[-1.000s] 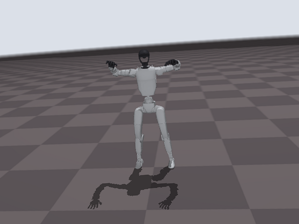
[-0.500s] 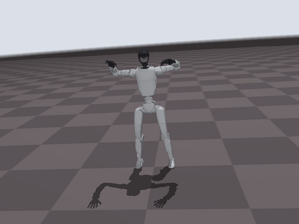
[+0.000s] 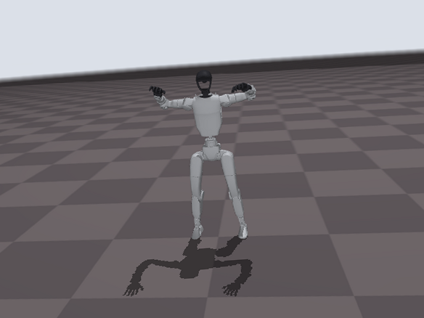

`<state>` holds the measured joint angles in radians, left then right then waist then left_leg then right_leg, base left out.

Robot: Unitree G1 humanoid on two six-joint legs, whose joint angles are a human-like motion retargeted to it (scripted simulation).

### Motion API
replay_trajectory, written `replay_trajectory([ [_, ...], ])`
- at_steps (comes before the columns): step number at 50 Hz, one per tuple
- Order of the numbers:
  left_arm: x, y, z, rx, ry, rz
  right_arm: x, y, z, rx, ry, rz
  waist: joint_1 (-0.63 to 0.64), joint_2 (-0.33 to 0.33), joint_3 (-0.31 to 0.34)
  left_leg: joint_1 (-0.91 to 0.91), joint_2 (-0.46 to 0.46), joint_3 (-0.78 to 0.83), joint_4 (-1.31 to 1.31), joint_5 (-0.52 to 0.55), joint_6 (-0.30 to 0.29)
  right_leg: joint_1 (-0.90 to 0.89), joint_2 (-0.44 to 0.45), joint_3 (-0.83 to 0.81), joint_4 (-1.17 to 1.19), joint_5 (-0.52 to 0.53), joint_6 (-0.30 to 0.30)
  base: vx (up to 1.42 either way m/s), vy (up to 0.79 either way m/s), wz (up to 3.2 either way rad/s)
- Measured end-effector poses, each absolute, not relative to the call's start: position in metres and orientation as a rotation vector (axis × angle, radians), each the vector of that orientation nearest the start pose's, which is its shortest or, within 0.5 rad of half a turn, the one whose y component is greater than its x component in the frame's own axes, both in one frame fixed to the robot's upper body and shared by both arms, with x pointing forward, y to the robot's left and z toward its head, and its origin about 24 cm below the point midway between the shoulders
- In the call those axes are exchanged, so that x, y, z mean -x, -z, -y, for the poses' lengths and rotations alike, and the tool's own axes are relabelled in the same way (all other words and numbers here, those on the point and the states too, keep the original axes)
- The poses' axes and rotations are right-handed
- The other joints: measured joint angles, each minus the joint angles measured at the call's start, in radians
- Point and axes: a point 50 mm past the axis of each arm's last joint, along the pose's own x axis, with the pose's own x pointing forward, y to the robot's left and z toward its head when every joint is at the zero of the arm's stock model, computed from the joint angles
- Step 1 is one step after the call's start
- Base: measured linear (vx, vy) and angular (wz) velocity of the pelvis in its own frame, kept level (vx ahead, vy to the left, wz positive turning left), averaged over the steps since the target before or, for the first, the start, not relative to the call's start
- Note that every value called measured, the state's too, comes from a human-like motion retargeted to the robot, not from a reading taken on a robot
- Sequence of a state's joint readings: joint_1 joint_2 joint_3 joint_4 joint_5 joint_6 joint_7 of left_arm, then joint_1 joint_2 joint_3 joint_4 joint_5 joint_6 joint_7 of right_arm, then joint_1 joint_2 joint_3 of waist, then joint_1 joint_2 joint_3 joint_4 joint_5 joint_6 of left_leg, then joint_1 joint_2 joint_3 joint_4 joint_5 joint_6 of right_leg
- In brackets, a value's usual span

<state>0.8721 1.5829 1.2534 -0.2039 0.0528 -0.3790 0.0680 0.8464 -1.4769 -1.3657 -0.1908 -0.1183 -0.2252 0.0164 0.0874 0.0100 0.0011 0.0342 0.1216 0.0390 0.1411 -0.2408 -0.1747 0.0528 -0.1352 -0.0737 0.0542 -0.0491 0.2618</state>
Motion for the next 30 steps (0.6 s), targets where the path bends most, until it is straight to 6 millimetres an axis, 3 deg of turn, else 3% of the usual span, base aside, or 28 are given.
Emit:
replay_trajectory([
  [25, -0.192, -0.347, -0.301, -1.847, -0.061, 0.518, -0.171, -0.363, 0.322, 1.781, 0.274, 0.459, -0.006, -0.017, -0.011, 0.024, -0.011, 0.003, -0.018, 0.005, 0.012, 0.015, -0.011, 0.004, 0.000, 0.000, 0.000, 0.00, 0.00, 0.00],
  [30, -0.193, -0.337, -0.314, -1.726, -0.073, 0.478, -0.173, -0.353, 0.323, 1.710, 0.268, 0.487, -0.006, -0.023, -0.003, 0.028, -0.012, 0.005, -0.020, 0.008, 0.014, 0.016, -0.012, 0.007, 0.000, 0.001, 0.000, 0.00, 0.00, 0.00],
])
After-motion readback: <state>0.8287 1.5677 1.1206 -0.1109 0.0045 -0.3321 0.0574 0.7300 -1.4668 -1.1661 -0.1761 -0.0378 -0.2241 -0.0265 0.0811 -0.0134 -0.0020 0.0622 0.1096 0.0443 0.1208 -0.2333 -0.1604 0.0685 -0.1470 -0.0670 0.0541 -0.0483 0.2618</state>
